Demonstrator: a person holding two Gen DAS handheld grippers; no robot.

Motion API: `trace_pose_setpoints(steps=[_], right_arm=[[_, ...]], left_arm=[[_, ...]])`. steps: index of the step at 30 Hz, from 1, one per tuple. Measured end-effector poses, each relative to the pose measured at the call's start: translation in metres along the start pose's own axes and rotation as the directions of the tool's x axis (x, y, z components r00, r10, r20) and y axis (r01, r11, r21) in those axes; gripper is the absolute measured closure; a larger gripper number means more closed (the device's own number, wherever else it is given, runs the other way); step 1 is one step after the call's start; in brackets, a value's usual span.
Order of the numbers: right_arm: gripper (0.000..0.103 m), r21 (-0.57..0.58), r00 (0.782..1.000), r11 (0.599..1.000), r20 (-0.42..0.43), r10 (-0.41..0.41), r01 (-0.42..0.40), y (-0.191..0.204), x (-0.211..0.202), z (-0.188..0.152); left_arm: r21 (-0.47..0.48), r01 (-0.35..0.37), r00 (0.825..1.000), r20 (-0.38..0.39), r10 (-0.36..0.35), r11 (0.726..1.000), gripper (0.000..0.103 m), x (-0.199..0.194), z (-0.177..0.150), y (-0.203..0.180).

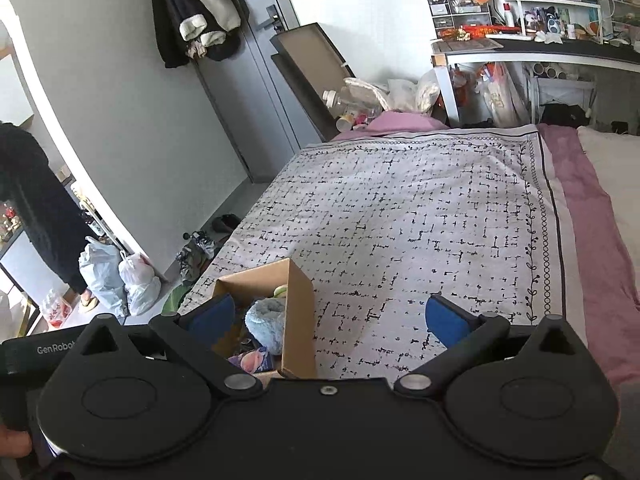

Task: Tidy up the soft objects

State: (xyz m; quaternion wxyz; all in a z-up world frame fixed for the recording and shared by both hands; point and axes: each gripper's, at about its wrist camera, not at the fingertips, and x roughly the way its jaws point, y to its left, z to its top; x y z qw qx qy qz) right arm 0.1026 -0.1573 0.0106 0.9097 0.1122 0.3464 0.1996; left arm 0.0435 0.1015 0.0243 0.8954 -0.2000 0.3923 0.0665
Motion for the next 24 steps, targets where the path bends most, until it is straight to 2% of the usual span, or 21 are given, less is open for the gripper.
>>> trace_pose_setpoints(steps=[9, 15, 24], right_arm=[[0.000, -0.047, 1.000, 0.999, -0.012, -0.013, 0.013, 0.003, -0.020, -0.009], [0.000, -0.077, 0.998, 0.995, -0.012, -0.057, 0.056, 0.002, -0.032, -0.017], [0.000, -0.077, 0.997, 0.994, -0.032, -0.074, 0.071, -0.005, -0.041, -0.030]], left_arm=[[0.020, 0.003, 1.000, 0.013, -0.003, 1.000, 0.001, -0.021, -0.016, -0.009], [0.037, 0.001, 1.000, 0.025, -0.002, 0.999, 0.001, -0.031, -0.025, -0.015], [0.064, 0.001, 1.000, 0.014, -0.002, 0.998, 0.001, -0.037, -0.042, -0.022]])
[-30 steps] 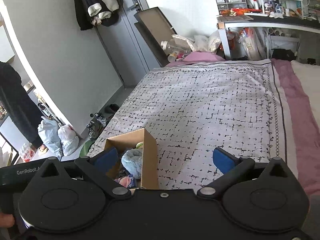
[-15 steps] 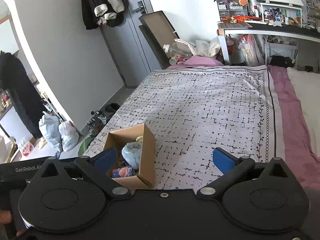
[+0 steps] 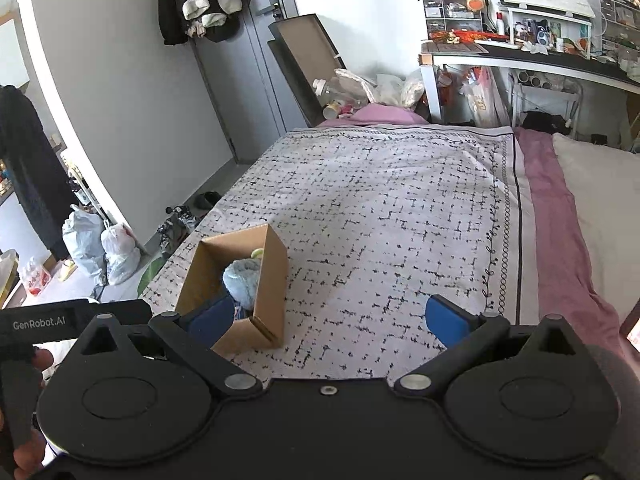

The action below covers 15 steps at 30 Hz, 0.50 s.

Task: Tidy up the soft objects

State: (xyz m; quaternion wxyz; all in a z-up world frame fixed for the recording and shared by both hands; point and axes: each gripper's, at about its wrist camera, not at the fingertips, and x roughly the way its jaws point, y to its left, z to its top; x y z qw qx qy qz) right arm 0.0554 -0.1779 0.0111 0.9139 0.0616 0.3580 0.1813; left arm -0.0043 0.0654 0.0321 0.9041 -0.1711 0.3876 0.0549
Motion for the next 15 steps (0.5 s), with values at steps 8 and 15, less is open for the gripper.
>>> trace_pose_setpoints(steps=[8, 15], right_arm=[[0.000, -0.019, 1.000, 1.000, -0.019, -0.006, 0.005, 0.002, -0.004, -0.008], [0.000, -0.030, 0.999, 0.999, -0.025, -0.020, 0.019, 0.003, -0.004, -0.011]], left_arm=[[0.028, -0.011, 1.000, -0.003, 0.011, 1.000, 0.001, -0.004, -0.008, -0.007], [0.044, -0.027, 1.000, -0.003, 0.027, 0.999, 0.001, -0.007, -0.013, -0.008]])
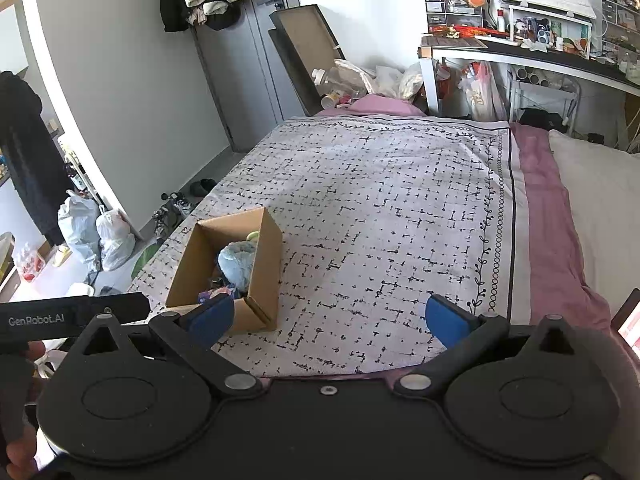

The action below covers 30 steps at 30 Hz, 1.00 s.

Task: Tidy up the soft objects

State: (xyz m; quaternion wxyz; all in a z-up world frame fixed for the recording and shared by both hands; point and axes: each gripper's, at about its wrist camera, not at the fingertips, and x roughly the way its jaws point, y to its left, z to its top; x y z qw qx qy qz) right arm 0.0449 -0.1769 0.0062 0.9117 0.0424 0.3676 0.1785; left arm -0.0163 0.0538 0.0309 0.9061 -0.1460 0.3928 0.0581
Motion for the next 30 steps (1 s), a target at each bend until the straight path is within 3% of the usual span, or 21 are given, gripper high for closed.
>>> trace_pose_setpoints(steps=[30], right_arm=[[0.000, -0.009, 1.000, 1.000, 0.003, -0.028, 0.028, -0.003, -0.001, 0.002]], left_arm=[[0.058, 0.001, 1.000, 0.017, -0.002, 0.998, 0.001, -0.003, 0.003, -0.010]])
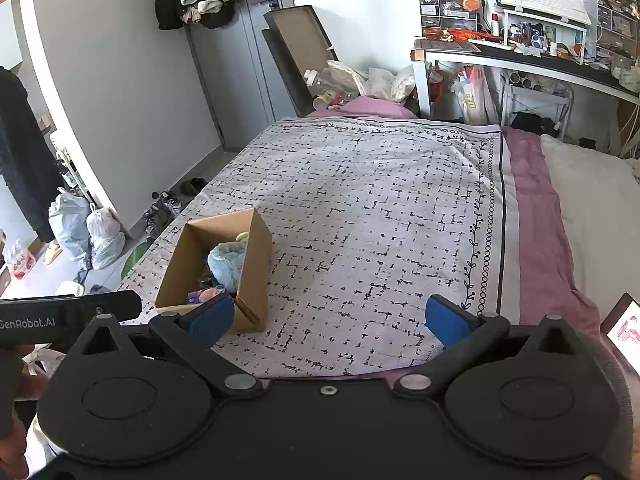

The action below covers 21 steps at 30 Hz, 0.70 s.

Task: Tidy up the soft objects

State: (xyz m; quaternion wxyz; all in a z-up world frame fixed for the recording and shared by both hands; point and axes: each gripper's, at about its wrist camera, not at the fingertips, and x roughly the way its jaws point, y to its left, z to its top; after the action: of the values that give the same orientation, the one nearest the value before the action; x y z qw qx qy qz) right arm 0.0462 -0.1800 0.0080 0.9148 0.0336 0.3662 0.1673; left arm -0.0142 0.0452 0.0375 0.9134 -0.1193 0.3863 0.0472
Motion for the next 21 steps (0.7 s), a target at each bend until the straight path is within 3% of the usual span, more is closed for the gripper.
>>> trace_pose_setpoints(steps=[21], right_arm=[[0.000, -0.009, 0.999, 0.999, 0.002, -0.038, 0.038, -0.0017, 0.0023, 0.0008]], left_arm=[[0.022, -0.002, 1.000, 0.002, 0.002, 1.000, 0.001, 0.0027, 0.0004, -0.0047]])
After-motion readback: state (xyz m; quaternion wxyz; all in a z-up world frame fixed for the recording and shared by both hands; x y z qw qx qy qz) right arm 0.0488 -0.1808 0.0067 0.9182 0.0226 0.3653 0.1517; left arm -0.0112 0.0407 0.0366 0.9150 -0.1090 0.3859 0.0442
